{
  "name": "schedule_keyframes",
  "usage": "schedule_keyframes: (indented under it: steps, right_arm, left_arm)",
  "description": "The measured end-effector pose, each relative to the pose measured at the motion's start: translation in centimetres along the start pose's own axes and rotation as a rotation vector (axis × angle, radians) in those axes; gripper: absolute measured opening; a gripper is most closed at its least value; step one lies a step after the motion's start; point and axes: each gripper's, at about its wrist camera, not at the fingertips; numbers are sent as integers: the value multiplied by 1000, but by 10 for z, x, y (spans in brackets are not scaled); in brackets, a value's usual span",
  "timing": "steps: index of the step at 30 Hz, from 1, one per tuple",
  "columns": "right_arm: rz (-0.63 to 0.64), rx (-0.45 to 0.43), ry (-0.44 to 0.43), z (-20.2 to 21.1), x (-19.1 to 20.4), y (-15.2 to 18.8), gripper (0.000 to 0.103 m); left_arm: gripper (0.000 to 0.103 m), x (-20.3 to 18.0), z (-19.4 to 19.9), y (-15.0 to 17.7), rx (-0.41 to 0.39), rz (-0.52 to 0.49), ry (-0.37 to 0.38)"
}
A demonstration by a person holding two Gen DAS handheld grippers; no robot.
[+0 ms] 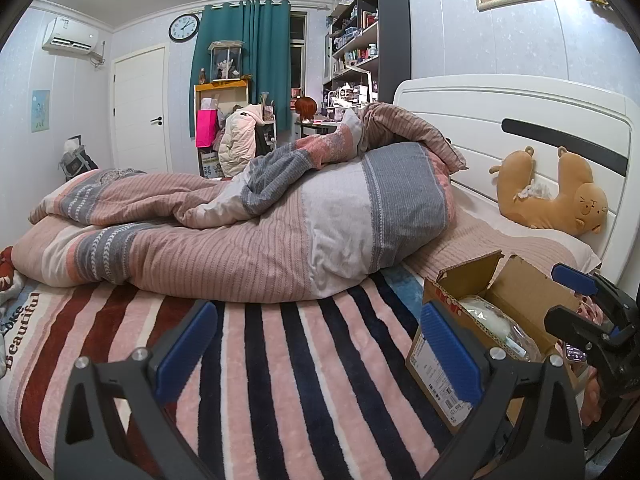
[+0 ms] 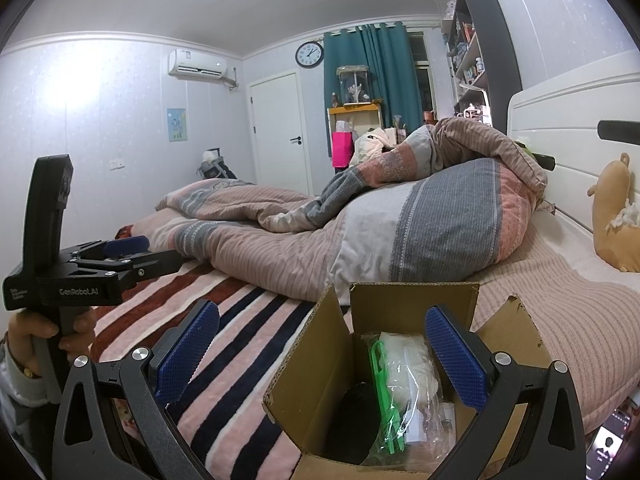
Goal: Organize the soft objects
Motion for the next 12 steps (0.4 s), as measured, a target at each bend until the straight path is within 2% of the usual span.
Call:
schedule_keyframes:
  steps: [12]
  right_arm:
    - [-1,2,-1,0,-1,0,103]
  left_arm:
    - [101,-4,1,-1,-4,-1,-1]
Point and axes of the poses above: each gripper's, at about its wrist camera, not at the fingertips, and z roughly against the way its jaws point, x to its left, y to its underside, and after that the axes turned 5 degrees about -y, right-handed
